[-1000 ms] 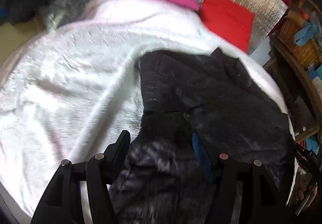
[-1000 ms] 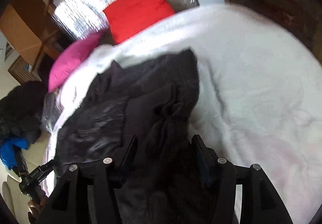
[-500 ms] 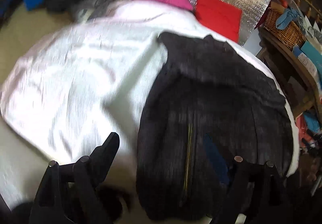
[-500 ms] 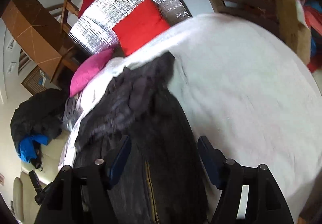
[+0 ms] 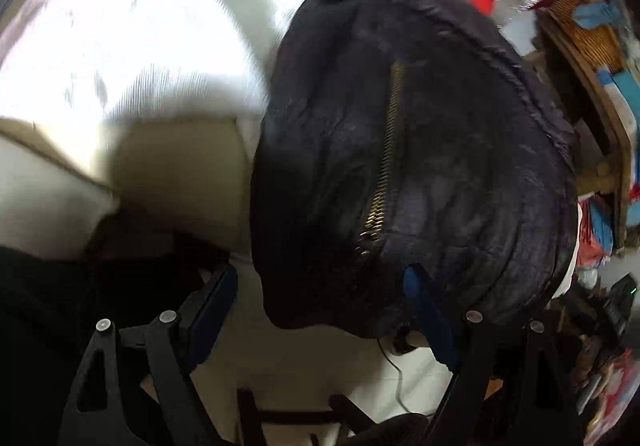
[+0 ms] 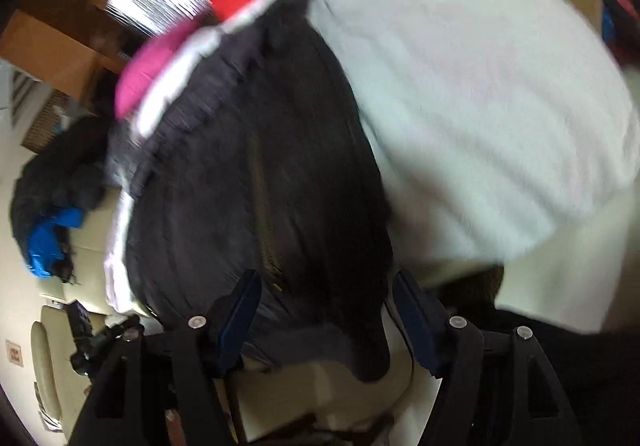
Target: Fold large clothes
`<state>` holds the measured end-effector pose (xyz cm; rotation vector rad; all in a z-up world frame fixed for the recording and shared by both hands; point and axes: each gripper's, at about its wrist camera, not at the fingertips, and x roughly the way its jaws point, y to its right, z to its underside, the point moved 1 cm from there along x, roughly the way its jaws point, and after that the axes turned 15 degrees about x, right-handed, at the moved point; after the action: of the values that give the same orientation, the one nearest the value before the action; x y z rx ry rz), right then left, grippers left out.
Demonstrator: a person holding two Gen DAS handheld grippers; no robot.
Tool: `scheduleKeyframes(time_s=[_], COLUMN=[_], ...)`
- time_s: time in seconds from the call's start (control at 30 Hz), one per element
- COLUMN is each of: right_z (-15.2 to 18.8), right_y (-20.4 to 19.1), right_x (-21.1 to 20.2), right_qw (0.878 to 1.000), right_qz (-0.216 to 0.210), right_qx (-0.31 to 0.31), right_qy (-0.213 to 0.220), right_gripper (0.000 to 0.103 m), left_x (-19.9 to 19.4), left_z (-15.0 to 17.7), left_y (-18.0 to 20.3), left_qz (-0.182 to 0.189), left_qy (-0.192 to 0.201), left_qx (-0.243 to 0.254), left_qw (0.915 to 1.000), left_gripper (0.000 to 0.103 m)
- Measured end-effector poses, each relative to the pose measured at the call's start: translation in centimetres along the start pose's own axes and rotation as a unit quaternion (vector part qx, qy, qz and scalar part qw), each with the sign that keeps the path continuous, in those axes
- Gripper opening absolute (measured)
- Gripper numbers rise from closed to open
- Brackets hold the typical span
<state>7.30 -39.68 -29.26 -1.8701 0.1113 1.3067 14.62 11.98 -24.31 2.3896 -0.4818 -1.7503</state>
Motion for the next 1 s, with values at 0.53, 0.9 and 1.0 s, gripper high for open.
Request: scheduleKeyframes(time_s=[0.53,0.9,1.0], right_z=[3.6,2.0,1.7], right_y=[-3.8,-0.6,0.2], right_x=[5.9,2.0,3.2], right_qw=[0.991,0.991,0.995], right_qz=[0.099,0.132,0.098], right_qx=[-0.066,-0.011,0.008], right_qy=[-0.055,0.003,-0.036], right_gripper=[0.039,0.081,0.081], left_x=[3.4,7.6,8.7], left_z=[1.0,1.4,1.3], left_y=[1.6,1.8,2.6], left_qz=[0.004,0.047,0.049], left_qy=[-0.021,-0.075,-0.075], left_qx=[0.028,0.016,0.029], left_qw=[0.9994,0.996,0.9956], left_gripper=[0.057,0.083,0.083])
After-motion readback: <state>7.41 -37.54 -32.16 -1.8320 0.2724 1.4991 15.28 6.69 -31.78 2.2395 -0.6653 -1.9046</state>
